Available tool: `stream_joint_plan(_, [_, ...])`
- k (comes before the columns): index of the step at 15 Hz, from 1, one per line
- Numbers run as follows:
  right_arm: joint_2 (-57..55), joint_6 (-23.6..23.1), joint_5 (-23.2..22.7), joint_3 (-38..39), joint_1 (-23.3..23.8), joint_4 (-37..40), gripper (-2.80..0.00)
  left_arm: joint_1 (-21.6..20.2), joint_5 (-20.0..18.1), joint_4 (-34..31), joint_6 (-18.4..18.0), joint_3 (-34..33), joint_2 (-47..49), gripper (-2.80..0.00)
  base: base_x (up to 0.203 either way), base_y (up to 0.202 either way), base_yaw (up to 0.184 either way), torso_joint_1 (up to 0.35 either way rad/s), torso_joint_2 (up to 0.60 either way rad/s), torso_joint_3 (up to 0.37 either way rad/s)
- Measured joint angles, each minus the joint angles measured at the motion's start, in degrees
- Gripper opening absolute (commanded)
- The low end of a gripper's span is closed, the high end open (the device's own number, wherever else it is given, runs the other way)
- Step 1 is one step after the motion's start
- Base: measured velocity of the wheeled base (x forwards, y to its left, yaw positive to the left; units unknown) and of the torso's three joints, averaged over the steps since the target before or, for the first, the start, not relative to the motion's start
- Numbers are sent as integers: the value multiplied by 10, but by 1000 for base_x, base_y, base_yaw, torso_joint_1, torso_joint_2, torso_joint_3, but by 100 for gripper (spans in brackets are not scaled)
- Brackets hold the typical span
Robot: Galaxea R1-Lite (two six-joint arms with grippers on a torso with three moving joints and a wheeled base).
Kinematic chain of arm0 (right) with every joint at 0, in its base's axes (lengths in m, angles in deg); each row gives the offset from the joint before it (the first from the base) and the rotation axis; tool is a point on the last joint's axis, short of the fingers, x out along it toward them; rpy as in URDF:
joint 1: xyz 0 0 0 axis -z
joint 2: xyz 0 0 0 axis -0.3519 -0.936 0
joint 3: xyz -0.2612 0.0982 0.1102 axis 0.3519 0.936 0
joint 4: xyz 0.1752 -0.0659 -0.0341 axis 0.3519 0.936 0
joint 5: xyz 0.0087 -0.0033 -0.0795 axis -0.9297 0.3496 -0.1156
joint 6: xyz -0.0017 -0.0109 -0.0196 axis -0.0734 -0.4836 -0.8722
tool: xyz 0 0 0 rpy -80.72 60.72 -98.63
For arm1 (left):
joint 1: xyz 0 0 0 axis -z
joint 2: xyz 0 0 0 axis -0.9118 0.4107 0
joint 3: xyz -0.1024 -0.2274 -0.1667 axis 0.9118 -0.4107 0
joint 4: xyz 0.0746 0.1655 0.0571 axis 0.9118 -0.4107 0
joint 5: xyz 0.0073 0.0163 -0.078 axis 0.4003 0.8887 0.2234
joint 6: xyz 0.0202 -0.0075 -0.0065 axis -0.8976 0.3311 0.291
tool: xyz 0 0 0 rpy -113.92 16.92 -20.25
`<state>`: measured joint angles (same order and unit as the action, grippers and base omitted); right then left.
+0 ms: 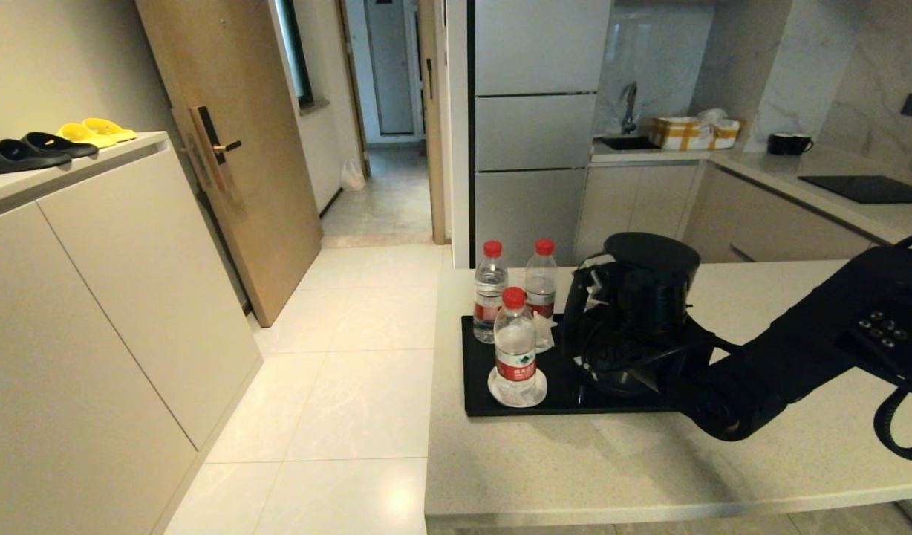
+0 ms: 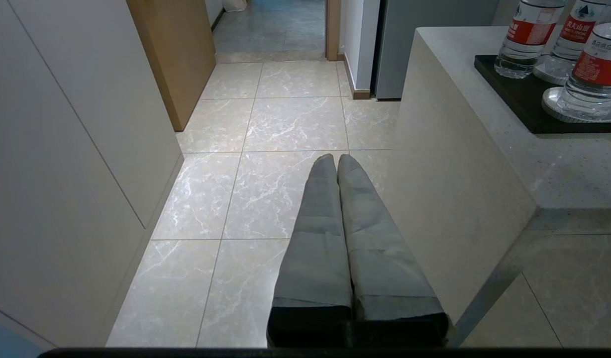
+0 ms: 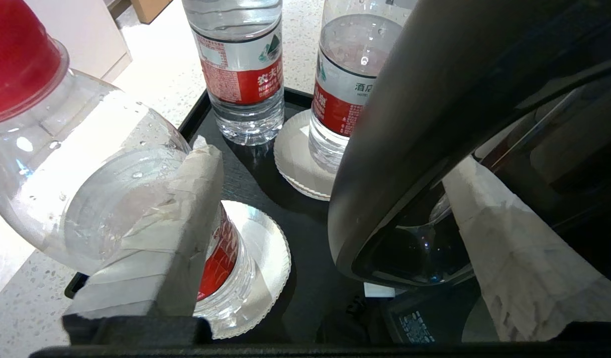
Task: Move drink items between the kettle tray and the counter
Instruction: Return the kettle to its original position
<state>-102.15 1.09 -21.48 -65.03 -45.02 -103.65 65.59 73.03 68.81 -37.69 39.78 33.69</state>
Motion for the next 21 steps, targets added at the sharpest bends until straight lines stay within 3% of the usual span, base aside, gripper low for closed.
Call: stream_joint_plan(21, [-30, 13, -24, 7, 3, -8, 0, 0, 0, 0, 0, 0, 0, -280, 0, 0, 0, 0, 0, 0])
